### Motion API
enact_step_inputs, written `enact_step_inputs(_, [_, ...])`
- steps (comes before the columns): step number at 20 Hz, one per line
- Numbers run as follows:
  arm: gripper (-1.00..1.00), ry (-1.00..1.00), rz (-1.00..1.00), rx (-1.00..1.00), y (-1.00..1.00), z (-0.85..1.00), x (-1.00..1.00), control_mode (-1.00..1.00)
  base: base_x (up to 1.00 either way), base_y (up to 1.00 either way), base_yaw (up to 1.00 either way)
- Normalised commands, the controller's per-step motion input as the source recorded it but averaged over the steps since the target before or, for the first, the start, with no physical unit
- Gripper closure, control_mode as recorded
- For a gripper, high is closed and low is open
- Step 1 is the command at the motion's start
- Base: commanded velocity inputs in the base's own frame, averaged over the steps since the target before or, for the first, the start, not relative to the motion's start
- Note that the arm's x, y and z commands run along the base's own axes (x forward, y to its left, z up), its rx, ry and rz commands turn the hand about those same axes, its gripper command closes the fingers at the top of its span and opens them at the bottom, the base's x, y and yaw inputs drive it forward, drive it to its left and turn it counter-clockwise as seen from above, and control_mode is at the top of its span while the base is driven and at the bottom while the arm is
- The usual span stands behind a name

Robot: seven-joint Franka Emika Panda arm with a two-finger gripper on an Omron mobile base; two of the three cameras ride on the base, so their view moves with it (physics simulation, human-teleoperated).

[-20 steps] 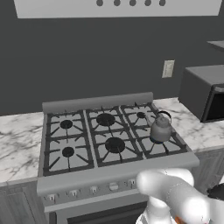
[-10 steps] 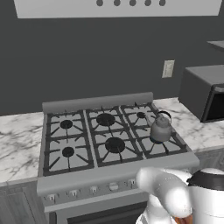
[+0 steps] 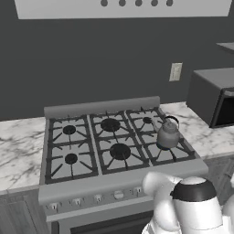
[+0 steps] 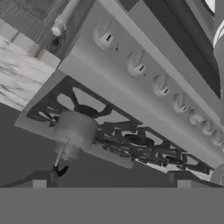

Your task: The kettle is done boiling. Turn off the stove, then wait for 300 timesteps before moving the kettle to the dining table.

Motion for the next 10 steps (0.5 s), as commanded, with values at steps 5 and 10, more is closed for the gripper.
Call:
enact_step_inputs(5, [-1.00, 0.04, 0.14, -0.21, 0.09, 0.56, 0.25, -1.00, 0.00, 0.00, 0.00])
enact_step_inputs(10, [-1.00, 0.03, 0.21, -0.19, 0.04, 0.46, 0.31, -1.00, 0.00, 0.00, 0.00])
